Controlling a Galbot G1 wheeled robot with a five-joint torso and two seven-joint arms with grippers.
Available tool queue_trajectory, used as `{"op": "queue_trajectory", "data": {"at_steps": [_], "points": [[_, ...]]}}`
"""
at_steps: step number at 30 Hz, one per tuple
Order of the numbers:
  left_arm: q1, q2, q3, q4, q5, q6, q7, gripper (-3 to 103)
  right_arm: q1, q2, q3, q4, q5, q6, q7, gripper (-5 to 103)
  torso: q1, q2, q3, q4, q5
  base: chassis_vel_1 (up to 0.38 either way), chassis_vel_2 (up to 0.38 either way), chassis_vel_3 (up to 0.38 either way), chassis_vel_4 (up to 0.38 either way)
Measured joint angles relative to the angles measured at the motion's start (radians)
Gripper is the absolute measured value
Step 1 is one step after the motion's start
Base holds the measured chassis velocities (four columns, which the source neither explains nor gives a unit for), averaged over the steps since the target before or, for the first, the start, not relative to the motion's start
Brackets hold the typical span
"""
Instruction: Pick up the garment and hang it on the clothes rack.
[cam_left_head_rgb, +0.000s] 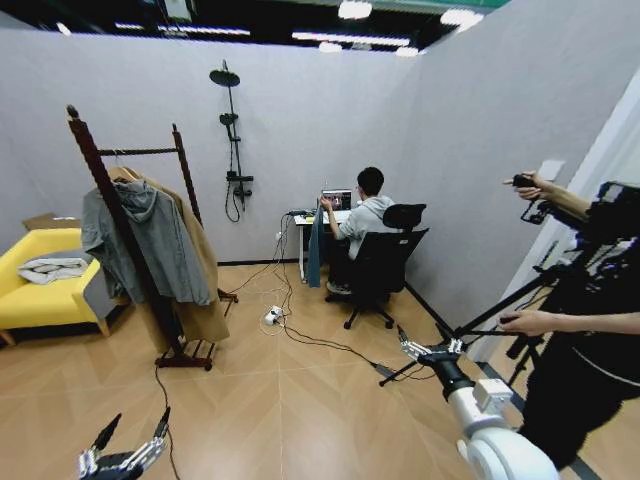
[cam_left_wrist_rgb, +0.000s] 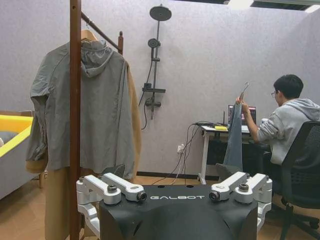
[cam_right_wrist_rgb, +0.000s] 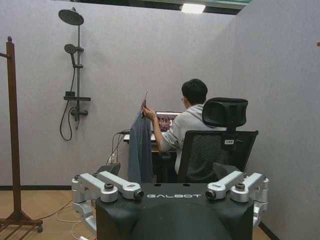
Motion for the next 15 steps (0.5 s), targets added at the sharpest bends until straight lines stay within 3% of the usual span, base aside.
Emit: {"op": "queue_trajectory", "data": {"at_steps": [15], "points": [[0.0, 0.0, 0.0, 0.0, 0.0, 0.0, 0.0, 100, -0.008, 0.008, 0.002, -0.009, -0.006, -0.006, 0.001, 100, 0.0, 0.0, 0.0, 0.0, 0.0001, 0.0, 0.0, 0.0, 0.0]]}}
